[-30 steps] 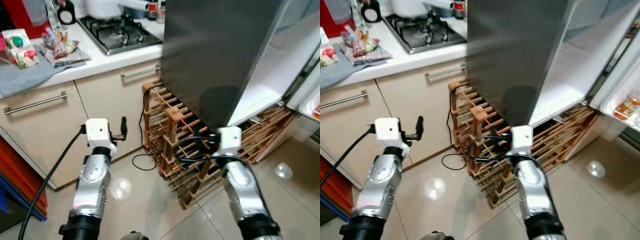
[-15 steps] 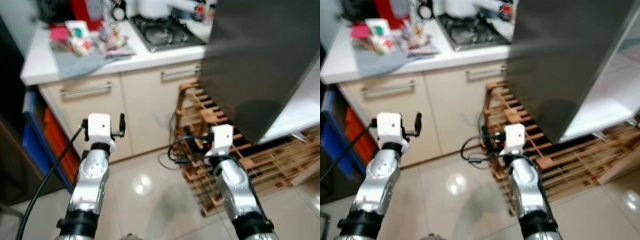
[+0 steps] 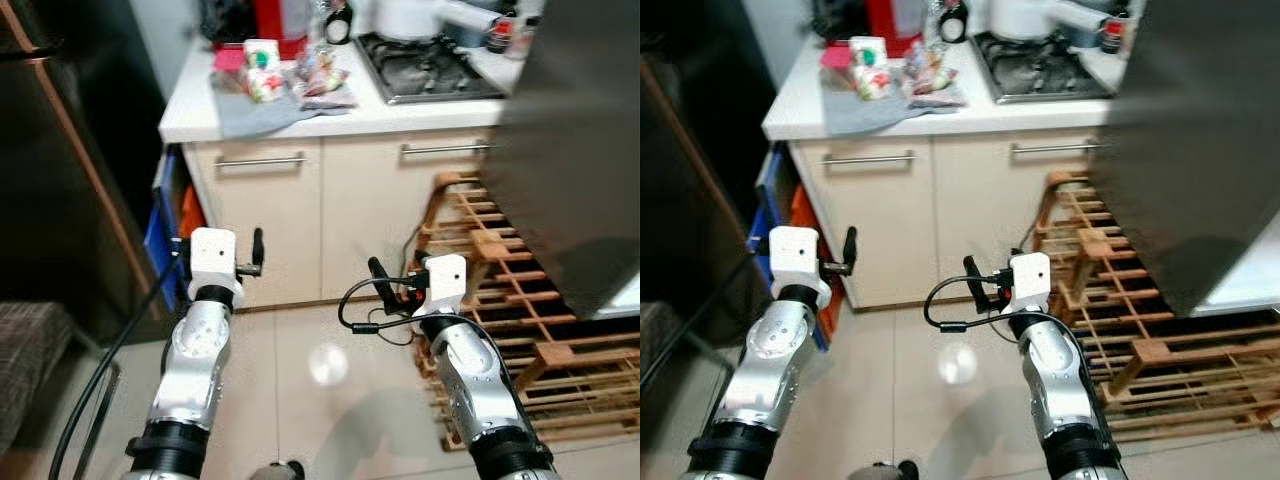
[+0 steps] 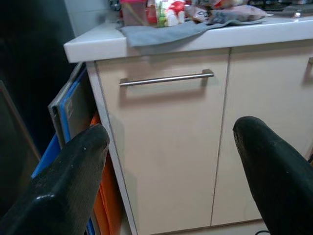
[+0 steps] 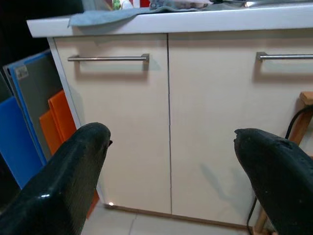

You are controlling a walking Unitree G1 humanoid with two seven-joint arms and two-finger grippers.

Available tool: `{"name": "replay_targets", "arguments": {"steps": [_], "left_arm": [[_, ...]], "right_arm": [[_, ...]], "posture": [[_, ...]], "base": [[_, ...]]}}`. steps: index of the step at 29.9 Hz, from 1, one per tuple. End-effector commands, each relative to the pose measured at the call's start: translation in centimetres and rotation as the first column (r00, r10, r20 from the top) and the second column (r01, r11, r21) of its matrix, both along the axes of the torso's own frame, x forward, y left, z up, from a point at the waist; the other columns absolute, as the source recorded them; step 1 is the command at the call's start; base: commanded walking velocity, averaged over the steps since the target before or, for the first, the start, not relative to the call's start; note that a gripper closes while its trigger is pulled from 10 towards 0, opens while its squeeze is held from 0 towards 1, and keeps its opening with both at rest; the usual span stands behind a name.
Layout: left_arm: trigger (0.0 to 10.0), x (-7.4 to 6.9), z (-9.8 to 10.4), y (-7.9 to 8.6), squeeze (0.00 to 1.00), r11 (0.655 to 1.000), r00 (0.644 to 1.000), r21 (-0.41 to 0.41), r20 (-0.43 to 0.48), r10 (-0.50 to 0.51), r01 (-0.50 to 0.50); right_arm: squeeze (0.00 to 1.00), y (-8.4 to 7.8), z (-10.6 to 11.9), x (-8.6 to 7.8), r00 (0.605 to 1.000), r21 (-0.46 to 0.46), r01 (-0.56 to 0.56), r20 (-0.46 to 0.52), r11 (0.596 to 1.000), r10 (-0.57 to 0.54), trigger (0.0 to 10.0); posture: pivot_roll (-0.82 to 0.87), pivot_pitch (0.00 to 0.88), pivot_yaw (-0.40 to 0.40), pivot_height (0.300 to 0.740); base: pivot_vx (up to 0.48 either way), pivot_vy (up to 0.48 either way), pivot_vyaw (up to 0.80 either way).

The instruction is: Restocking fridge

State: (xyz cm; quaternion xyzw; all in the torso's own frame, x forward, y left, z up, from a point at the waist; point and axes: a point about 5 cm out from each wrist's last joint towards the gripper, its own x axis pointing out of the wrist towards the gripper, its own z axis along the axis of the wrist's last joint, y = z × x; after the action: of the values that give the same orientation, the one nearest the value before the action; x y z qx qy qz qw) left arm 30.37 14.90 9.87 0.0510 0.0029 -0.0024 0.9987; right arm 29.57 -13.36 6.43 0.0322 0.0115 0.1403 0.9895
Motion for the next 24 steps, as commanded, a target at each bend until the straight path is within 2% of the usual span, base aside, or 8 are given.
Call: {"name": "replay_targets", "arguments": {"steps": [1,3,5,13,14,20,24], "left_arm": [[10.0,0.3,0.2,0.2,0.0,1.0,1.0,0.014,0.003,-0.004,0.004],[10.0,0.3,0.2,0.1,0.0,1.0,1.0,0.024,0.003,-0.014,0.014],[10.0,0.3,0.3,-0.3,0.0,0.999,1.0,0.038,0.008,-0.029,0.028],[10.0,0.4,0.9,-0.6,0.0,0.999,0.998,0.022,0.048,-0.05,0.049],[10.0,0.4,1.2,-0.7,0.0,0.997,0.995,0.015,0.069,-0.071,0.071],[10.0,0.5,1.4,-0.7,0.0,0.997,0.994,0.017,0.077,-0.072,0.071],[10.0,0.6,1.5,-1.0,0.0,0.997,0.994,0.013,0.08,-0.078,0.077]], "right_arm": [[0.0,0.0,-0.2,0.0,1.0,-0.001,0.013,-0.007,1.0,-0.013,10.0],[0.0,0.0,0.0,0.0,1.0,0.001,0.004,0.008,1.0,-0.004,10.0],[0.07,0.2,0.0,-0.1,1.0,-0.017,-0.011,0.015,1.0,0.011,10.0],[0.07,0.0,0.2,0.3,0.999,-0.018,0.023,0.023,1.0,-0.023,10.0],[0.0,0.1,0.3,0.4,1.0,-0.039,0.017,0.025,0.999,-0.016,10.0],[0.0,0.6,0.8,0.5,0.998,-0.037,-0.015,0.057,0.999,0.017,10.0],[0.02,0.7,0.7,0.3,0.998,-0.032,-0.003,0.062,0.999,0.005,10.0]], "posture": [[-0.06,0.0,0.033,0.74],[-0.06,0.0,0.035,0.74],[-0.06,0.0,0.033,0.74],[-0.05,0.0,0.031,0.74],[-0.05,0.0,0.028,0.74],[-0.05,0.0,0.027,0.74],[-0.06,0.0,0.025,0.74]], "base": [[0.0,0.0,0.0],[0.0,0.0,0.0],[0.0,0.0,0.62],[0.0,0.0,0.6],[0.48,0.0,0.0],[0.48,0.0,0.0],[0.48,0.0,0.74]]}}
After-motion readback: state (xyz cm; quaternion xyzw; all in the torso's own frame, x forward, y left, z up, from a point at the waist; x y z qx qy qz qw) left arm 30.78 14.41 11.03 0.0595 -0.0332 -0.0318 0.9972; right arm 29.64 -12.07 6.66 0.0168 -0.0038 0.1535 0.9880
